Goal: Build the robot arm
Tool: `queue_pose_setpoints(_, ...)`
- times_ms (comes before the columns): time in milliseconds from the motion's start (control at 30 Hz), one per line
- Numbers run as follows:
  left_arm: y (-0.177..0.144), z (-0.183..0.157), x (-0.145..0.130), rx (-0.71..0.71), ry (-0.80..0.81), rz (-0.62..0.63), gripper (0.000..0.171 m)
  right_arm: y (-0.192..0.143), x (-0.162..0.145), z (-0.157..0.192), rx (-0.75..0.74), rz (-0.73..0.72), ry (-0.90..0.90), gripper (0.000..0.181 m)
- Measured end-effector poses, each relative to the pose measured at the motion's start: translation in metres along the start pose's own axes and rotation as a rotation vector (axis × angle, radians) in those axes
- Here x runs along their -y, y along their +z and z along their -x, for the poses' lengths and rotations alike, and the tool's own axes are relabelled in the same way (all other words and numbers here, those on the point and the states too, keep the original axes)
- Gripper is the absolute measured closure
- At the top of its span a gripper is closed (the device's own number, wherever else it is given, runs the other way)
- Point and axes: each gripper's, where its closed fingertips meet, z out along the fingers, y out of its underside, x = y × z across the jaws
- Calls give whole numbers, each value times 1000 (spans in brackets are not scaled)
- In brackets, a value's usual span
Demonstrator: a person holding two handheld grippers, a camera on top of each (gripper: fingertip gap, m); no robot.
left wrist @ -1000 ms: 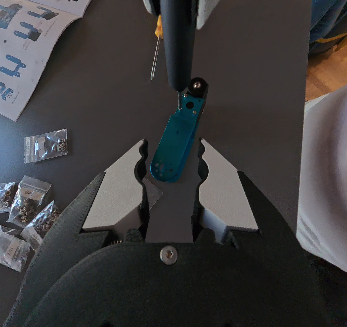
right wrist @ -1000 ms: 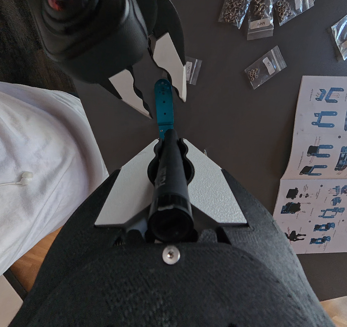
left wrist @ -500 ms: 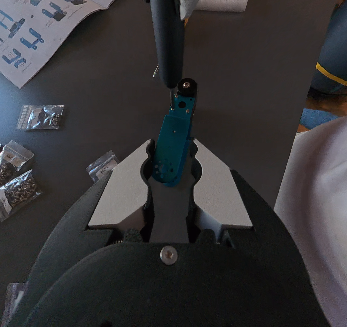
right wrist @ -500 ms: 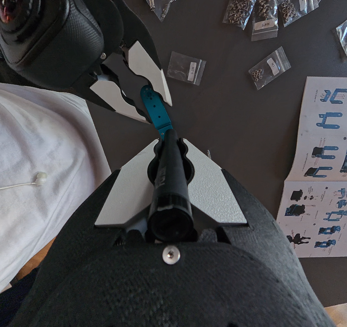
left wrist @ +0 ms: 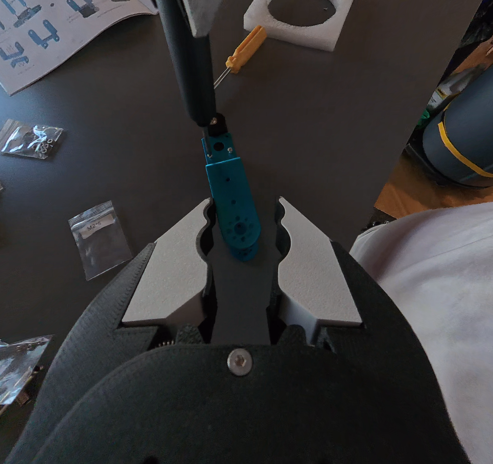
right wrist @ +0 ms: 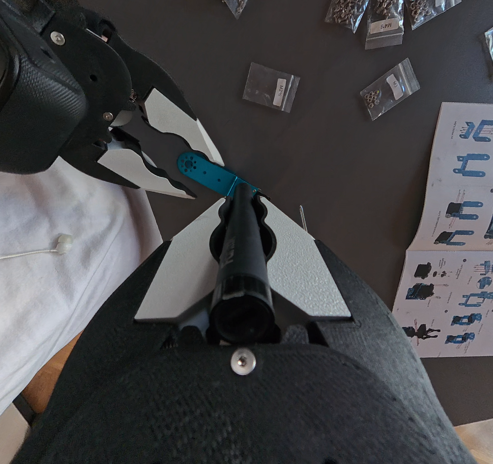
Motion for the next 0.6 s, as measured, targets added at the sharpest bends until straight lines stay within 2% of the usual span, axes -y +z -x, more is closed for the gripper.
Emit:
queue_pose_setpoints(467,18,-35,19,-112,-36,-53,127,-7,-21,-2,-23,0,34,162)
queue_pose_setpoints(600,8,-39,20,-248,-12,-69,126,-8,-23,-3,-16,-7,17,162)
